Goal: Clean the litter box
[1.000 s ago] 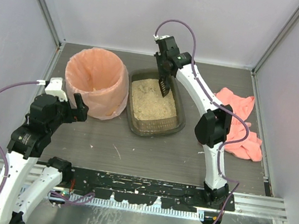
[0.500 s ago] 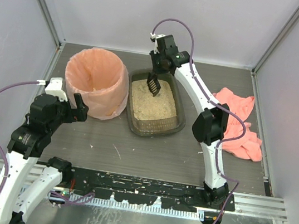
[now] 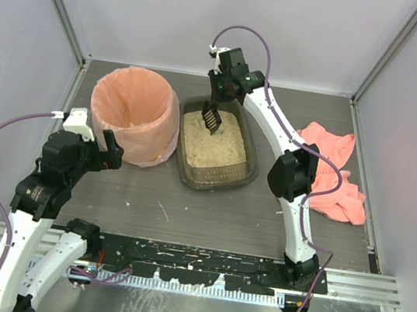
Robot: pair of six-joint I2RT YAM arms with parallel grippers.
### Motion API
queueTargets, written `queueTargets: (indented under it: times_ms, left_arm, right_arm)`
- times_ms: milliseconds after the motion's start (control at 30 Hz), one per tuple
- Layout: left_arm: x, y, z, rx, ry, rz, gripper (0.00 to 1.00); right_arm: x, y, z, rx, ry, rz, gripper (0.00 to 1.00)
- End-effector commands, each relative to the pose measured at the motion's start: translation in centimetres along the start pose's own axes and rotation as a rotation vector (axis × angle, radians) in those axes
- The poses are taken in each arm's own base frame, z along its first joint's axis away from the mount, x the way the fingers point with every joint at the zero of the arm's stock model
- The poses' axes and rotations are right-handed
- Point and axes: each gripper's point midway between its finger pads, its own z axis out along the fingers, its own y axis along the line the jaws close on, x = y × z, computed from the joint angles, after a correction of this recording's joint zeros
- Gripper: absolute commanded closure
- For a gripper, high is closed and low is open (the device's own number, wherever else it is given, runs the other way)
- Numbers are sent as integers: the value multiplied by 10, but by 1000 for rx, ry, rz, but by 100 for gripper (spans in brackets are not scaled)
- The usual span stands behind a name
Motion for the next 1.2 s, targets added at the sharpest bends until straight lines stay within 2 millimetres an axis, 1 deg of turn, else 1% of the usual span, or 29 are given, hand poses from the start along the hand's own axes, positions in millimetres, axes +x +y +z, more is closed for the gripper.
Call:
queueTargets:
  times_ms: [0, 67, 200, 333, 433, 633, 833, 967, 1167]
  left_arm:
    - [-12, -2, -1, 3, -41, -11, 2]
    - [-12, -2, 0, 3, -40, -10, 2]
    - [-12, -2, -1, 2, -42, -10, 2]
    - [-12, -1, -1, -1, -41, -11, 2]
    - [-12, -1, 0, -1, -40, -11, 2]
    - [-12, -1, 0, 0, -39, -10, 2]
    - [-11, -1, 0, 0, -36, -10, 2]
    - [-12, -1, 0, -3, -37, -10, 2]
    - [-11, -1, 1, -1, -35, -9, 2]
  right_arm:
    - [-21, -2, -17, 71, -86, -32, 99]
    - [-24, -4, -24, 98, -114, -65, 99]
    - [-28, -7, -30, 157, -135, -107, 99]
    - [-27, -4, -25, 164, -118, -121, 99]
    - [-22, 4, -17, 155, -101, -128, 99]
    - [-7, 32, -1, 4, -49, -94, 99]
    - [-4, 52, 4, -111, -27, -72, 99]
    - [0, 58, 7, -172, -1, -58, 99]
    - [11, 57, 10, -247, 43, -12, 99]
